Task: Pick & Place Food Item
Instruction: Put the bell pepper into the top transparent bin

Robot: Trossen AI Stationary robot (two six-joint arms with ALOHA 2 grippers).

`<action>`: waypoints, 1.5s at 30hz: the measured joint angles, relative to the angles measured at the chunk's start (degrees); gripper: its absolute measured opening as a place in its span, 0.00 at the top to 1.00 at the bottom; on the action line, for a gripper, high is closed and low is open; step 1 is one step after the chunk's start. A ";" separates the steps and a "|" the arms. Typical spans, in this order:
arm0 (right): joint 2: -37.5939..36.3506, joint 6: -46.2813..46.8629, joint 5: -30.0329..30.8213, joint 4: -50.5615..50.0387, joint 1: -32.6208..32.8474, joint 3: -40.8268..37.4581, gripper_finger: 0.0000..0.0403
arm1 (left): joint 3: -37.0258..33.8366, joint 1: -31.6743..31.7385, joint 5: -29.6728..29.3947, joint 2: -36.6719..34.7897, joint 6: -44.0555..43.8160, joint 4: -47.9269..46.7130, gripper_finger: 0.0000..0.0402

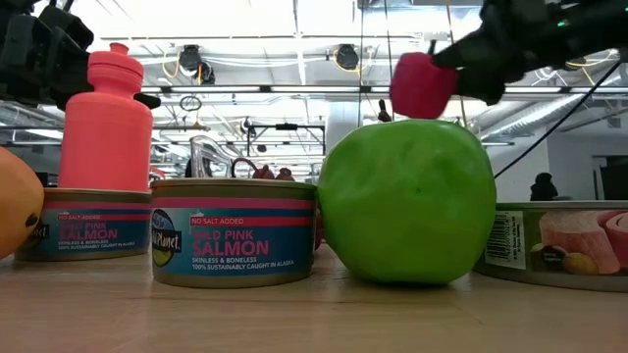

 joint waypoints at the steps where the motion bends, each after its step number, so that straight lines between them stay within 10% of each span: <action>1: 0.34 -0.57 -0.90 1.26 -1.41 0.00 0.35 | 0.02 0.00 -0.02 -0.02 0.00 0.00 0.02; 20: 28.85 3.49 -39.07 5.45 -36.71 20.71 0.35 | 0.01 -0.02 -0.02 -0.01 -0.01 0.00 0.02; 45: 56.16 8.44 -40.07 11.37 -49.51 30.97 0.33 | 0.01 -0.01 -0.02 -0.01 -0.01 0.00 0.02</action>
